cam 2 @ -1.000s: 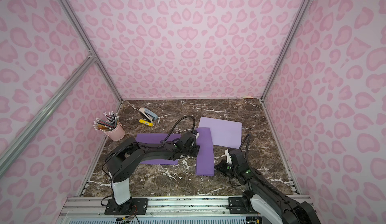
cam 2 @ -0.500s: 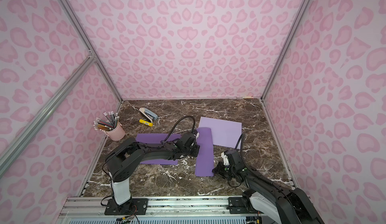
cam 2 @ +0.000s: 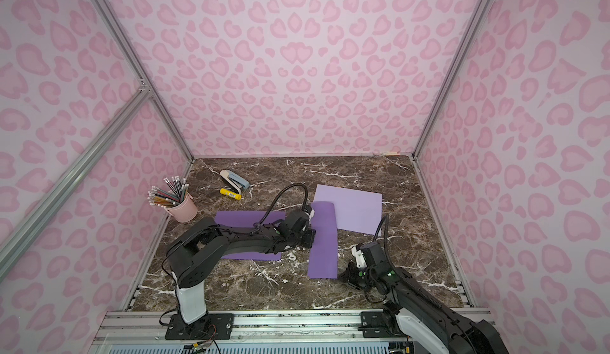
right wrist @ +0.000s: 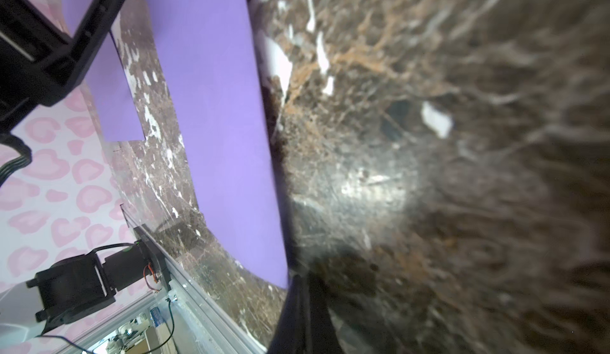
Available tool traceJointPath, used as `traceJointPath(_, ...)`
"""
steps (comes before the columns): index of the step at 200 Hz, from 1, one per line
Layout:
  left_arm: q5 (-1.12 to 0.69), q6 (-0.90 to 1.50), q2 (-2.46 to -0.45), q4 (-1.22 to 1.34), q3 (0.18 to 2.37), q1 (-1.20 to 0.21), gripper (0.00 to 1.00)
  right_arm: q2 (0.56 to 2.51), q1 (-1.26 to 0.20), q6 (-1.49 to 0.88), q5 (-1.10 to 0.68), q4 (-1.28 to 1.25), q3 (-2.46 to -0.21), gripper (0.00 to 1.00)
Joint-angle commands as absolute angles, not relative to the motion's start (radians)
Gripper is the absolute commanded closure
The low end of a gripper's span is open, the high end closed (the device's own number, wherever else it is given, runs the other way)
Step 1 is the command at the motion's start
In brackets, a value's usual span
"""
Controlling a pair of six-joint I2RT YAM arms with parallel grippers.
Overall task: Fold the rectangular paper in half along the long edge
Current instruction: Fold the paper at the center of the board.
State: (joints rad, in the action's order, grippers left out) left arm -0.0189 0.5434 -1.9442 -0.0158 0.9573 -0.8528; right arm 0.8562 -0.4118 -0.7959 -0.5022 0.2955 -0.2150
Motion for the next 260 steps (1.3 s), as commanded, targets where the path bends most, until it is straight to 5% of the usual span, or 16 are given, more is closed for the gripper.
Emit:
traceJointPath(1,-0.017,0.549,-1.954,-0.129,0.943,-0.853,0.96,0.873,-0.410,-0.764,-0.477,0.329,-0.302,1.00)
traceJointPath(132,-0.041,0.554,-1.977,-0.121,0.958,-0.884,0.96,1.618,-0.364,-0.664,-0.451,0.048,-0.831,1.00)
traceJointPath(226,-0.028,0.545,-1.977,-0.140,0.952,-0.885,0.96,1.638,-0.056,-0.589,-0.508,-0.013,-0.630,1.00)
traceJointPath(260,-0.024,0.543,-1.980,-0.142,0.955,-0.884,0.96,1.563,-0.101,-0.583,-0.540,0.013,-0.664,1.00)
